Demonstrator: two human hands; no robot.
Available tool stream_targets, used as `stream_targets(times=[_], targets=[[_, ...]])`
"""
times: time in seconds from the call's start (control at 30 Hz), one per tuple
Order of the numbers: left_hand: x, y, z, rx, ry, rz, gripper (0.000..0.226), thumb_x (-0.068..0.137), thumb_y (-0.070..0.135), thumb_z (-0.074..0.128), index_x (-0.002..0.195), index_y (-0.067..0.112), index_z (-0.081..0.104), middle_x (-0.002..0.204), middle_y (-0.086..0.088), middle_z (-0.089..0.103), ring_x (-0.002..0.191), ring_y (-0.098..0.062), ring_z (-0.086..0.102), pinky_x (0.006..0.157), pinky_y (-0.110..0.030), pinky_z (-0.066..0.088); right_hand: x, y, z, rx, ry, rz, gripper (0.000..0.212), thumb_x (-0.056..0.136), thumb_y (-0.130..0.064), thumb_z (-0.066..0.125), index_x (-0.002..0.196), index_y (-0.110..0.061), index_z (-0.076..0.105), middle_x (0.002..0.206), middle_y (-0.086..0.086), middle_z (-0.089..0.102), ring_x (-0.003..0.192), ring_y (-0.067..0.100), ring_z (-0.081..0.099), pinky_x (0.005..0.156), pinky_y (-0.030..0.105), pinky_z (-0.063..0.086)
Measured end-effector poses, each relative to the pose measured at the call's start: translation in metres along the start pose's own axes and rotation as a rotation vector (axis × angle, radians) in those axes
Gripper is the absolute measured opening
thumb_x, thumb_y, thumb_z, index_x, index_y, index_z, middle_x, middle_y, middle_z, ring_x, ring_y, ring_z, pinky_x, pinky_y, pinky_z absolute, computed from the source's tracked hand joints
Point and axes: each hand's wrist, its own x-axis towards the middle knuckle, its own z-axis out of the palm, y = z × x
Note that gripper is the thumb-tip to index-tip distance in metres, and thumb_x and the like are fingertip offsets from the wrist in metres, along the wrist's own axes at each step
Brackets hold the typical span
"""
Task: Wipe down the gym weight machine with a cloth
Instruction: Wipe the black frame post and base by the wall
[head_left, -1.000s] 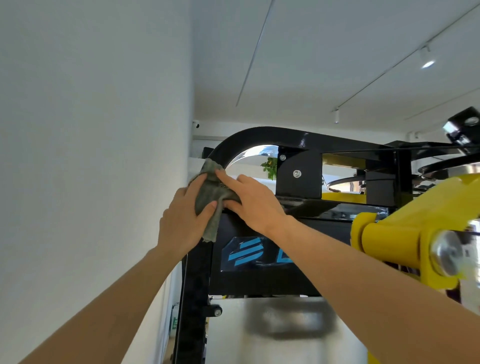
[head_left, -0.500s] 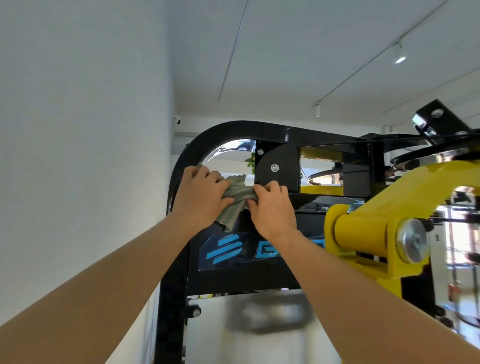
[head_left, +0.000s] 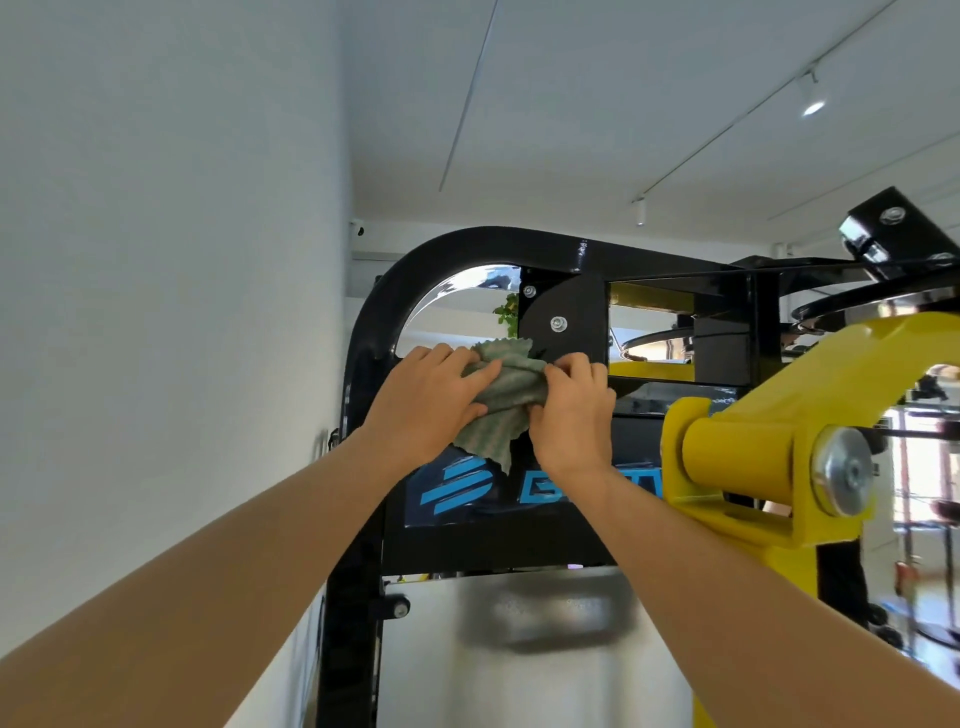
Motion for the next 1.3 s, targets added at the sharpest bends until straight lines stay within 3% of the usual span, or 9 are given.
stream_targets(times=[0.17, 0.3, 0.37, 0.5, 0.6, 0.67, 0.9, 1.07, 1.3], targets=[[-0.051, -0.029, -0.001, 0.071, 0.152, 0.056, 0.053, 0.090, 0.037, 0.072, 0.134, 0.009, 0.063, 0.134, -0.014, 0.062, 0.120, -0.033, 0.060, 0.100, -0.046, 0.051, 0.000, -0.012, -0.003, 0.172, -0.107, -0.166, 0.057, 0.093, -0.005, 0.064, 0.146, -0.015, 0.047, 0.134, 0.004, 0.054, 0.124, 0.022, 0.041, 0.106, 0.037, 0.041], [-0.094, -0.034, -0.001, 0.004, 0.206, -0.165, 0.057, 0.099, 0.043, 0.052, 0.138, 0.002, 0.057, 0.142, -0.017, 0.056, 0.125, -0.033, 0.054, 0.096, -0.044, 0.054, -0.005, -0.038, 0.003, 0.234, -0.178, -0.331, 0.051, 0.094, -0.012, 0.063, 0.144, -0.019, 0.052, 0.142, 0.005, 0.051, 0.131, 0.023, 0.037, 0.113, 0.038, 0.036], [-0.109, -0.027, 0.001, -0.161, 0.196, -0.300, 0.064, 0.099, 0.048, 0.043, 0.143, 0.002, 0.052, 0.146, -0.017, 0.052, 0.126, -0.030, 0.051, 0.089, -0.039, 0.056, -0.007, -0.055, 0.009, 0.232, -0.213, -0.366, 0.052, 0.095, -0.025, 0.063, 0.145, -0.023, 0.051, 0.148, 0.007, 0.045, 0.138, 0.025, 0.032, 0.116, 0.038, 0.030], [-0.121, -0.014, 0.001, -0.567, 0.257, -0.543, 0.060, 0.102, 0.048, 0.049, 0.147, 0.009, 0.048, 0.142, -0.006, 0.056, 0.120, -0.015, 0.058, 0.101, -0.030, 0.050, -0.008, -0.079, 0.015, 0.184, -0.239, -0.445, 0.057, 0.093, -0.042, 0.065, 0.146, -0.027, 0.049, 0.151, 0.007, 0.041, 0.140, 0.026, 0.030, 0.116, 0.042, 0.030], [-0.117, -0.010, -0.016, -0.947, 0.323, -0.839, 0.045, 0.098, 0.036, 0.060, 0.141, 0.025, 0.050, 0.125, 0.011, 0.062, 0.101, 0.006, 0.062, 0.084, -0.010, 0.053, -0.008, -0.088, 0.018, 0.123, -0.239, -0.518, 0.057, 0.094, -0.041, 0.064, 0.147, -0.029, 0.047, 0.152, 0.007, 0.038, 0.141, 0.026, 0.031, 0.113, 0.043, 0.034], [-0.116, -0.016, -0.024, -1.082, 0.327, -0.924, 0.041, 0.099, 0.029, 0.062, 0.139, 0.031, 0.050, 0.120, 0.013, 0.065, 0.099, 0.004, 0.064, 0.076, -0.005, 0.051, -0.009, -0.091, 0.023, 0.087, -0.237, -0.563, 0.057, 0.094, -0.039, 0.065, 0.148, -0.030, 0.046, 0.153, 0.007, 0.036, 0.141, 0.027, 0.032, 0.112, 0.041, 0.036], [-0.130, -0.014, -0.028, -1.008, 0.156, -0.794, 0.040, 0.100, 0.027, 0.062, 0.136, 0.044, 0.055, 0.105, 0.032, 0.067, 0.102, 0.001, 0.068, 0.091, -0.016, 0.052, -0.032, -0.078, 0.042, 0.050, -0.116, -0.705, 0.058, 0.085, -0.026, 0.076, 0.140, -0.019, 0.058, 0.147, 0.013, 0.049, 0.139, 0.036, 0.040, 0.112, 0.050, 0.039], [-0.155, -0.003, -0.016, -0.954, 0.082, -0.880, 0.021, 0.097, 0.035, 0.061, 0.110, 0.025, 0.074, 0.098, 0.002, 0.078, 0.090, -0.021, 0.073, 0.087, -0.047, 0.058, -0.062, -0.072, 0.055, 0.090, -0.090, -0.737, 0.052, 0.087, -0.026, 0.074, 0.137, -0.019, 0.061, 0.147, 0.010, 0.052, 0.138, 0.033, 0.044, 0.111, 0.048, 0.039], [-0.201, 0.020, -0.007, -1.132, 0.010, -0.970, 0.014, 0.098, 0.019, 0.065, 0.106, 0.027, 0.074, 0.098, 0.013, 0.076, 0.091, 0.001, 0.071, 0.085, -0.016, 0.055, -0.108, -0.059, 0.072, 0.119, -0.094, -0.849, 0.045, 0.085, -0.021, 0.078, 0.128, -0.016, 0.067, 0.137, 0.008, 0.062, 0.129, 0.031, 0.055, 0.107, 0.045, 0.048]])
